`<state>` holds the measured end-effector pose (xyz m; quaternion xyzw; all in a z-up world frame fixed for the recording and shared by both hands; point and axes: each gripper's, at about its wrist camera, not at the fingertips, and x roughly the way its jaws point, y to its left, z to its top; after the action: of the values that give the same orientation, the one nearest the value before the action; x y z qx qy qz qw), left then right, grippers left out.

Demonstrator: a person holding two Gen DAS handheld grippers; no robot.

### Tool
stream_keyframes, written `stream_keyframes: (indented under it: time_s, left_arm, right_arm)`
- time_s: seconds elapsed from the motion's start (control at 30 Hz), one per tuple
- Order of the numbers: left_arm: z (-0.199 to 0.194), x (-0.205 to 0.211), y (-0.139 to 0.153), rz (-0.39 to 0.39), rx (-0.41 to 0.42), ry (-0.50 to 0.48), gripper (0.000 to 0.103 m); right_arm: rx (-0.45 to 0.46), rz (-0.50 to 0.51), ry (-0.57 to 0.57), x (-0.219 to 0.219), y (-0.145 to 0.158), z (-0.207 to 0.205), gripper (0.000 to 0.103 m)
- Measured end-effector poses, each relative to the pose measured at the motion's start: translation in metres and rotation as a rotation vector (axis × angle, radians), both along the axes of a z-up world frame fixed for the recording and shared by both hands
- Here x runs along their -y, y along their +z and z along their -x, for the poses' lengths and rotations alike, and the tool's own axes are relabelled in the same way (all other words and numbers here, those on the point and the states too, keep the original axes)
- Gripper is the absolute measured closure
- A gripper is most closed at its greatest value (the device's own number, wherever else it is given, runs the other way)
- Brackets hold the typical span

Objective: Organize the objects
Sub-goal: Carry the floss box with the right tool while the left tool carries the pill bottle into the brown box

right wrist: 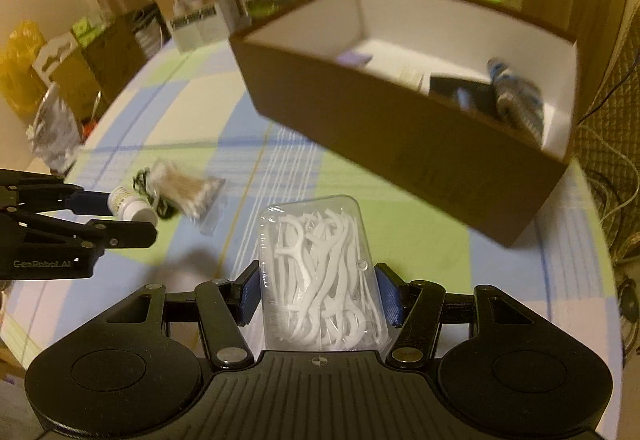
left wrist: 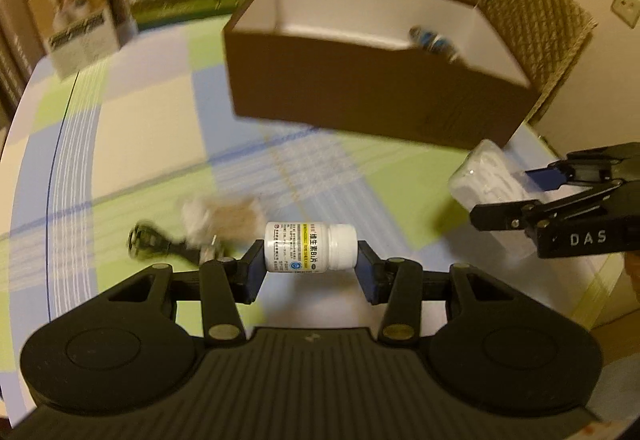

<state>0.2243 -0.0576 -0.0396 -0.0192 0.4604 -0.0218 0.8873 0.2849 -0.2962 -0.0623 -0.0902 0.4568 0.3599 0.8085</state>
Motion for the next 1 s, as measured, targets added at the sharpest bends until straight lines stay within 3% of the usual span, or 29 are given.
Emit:
stream_keyframes:
  time_s: [0.37, 1.0]
  left_arm:
    - [-0.054, 0.027, 0.037, -0.007, 0.114, -0.05, 0.061]
    - [-0.127, 0.046, 0.053, -0.027, 0.18, -0.084, 0.061]
  right_arm:
    - [0.104, -0.067, -0.028, 0.017, 0.045, -0.038, 0.047]
    - [0.168, -0.101, -0.068, 0.029, 0.062, -0.102, 0.047]
